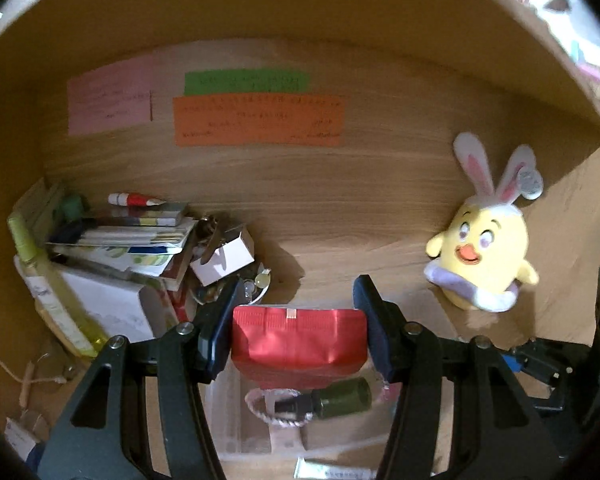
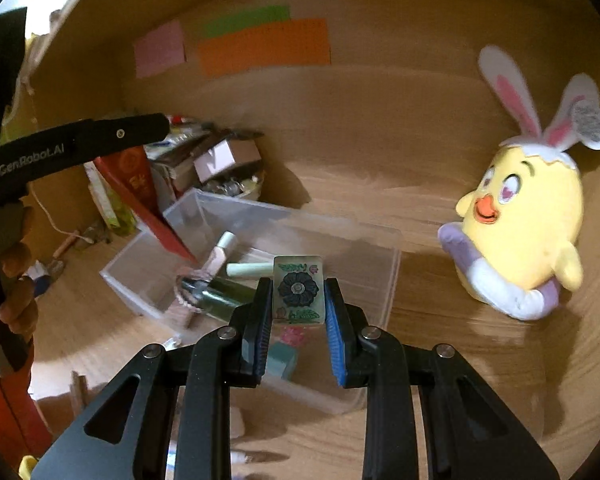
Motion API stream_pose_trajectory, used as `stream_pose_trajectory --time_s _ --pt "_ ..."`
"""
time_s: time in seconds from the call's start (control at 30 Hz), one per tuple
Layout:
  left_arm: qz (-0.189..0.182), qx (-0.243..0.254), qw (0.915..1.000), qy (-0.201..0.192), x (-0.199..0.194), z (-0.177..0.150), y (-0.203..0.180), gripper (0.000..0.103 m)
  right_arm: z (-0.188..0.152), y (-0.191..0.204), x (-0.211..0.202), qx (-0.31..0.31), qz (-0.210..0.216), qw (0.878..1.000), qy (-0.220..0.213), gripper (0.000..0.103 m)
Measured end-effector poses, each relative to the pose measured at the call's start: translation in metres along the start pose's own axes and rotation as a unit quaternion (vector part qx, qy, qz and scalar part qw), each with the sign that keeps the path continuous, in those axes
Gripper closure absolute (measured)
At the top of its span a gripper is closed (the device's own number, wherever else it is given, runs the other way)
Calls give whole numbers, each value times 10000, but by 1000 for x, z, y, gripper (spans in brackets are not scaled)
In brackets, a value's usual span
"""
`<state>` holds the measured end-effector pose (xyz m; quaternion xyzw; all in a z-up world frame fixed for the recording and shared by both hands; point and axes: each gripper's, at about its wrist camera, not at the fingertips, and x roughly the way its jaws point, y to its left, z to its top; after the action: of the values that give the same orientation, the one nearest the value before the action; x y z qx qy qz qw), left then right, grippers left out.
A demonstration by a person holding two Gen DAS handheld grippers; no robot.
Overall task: Organize objects
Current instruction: 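Lower red packet into box with left tool while right tool drops badge in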
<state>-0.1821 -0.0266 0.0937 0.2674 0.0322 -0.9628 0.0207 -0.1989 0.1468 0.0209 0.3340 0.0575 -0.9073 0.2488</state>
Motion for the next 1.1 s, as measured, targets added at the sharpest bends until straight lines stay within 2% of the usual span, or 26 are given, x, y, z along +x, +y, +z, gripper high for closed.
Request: stream_pose_trajectory --time_s 0.17,0.27,0.57,0.77,0.87,0.97,1.1 --pt "78 115 9982 591 32 -24 7 47 1 -2 29 -164 2 9990 405 81" --pt "-49 35 9958 911 41 -40 17 47 -2 0 43 -257 22 9978 604 81" --pt "-125 331 9902 1352 48 -70 10 47 -4 15 70 -479 14 9945 936 81" --pt "-238 372 9894 1382 42 -74 9 44 -3 23 70 -586 -107 9934 982 80" --pt "-197 384 9909 1272 35 -73 8 36 -2 24 66 -574 -47 9933 998 78" --pt "-128 418 9926 1131 24 -72 8 31 -2 25 58 -573 -89 9944 886 66" --pt "-120 407 9943 981 8 -69 8 21 -1 26 38 -565 -148 9961 656 55"
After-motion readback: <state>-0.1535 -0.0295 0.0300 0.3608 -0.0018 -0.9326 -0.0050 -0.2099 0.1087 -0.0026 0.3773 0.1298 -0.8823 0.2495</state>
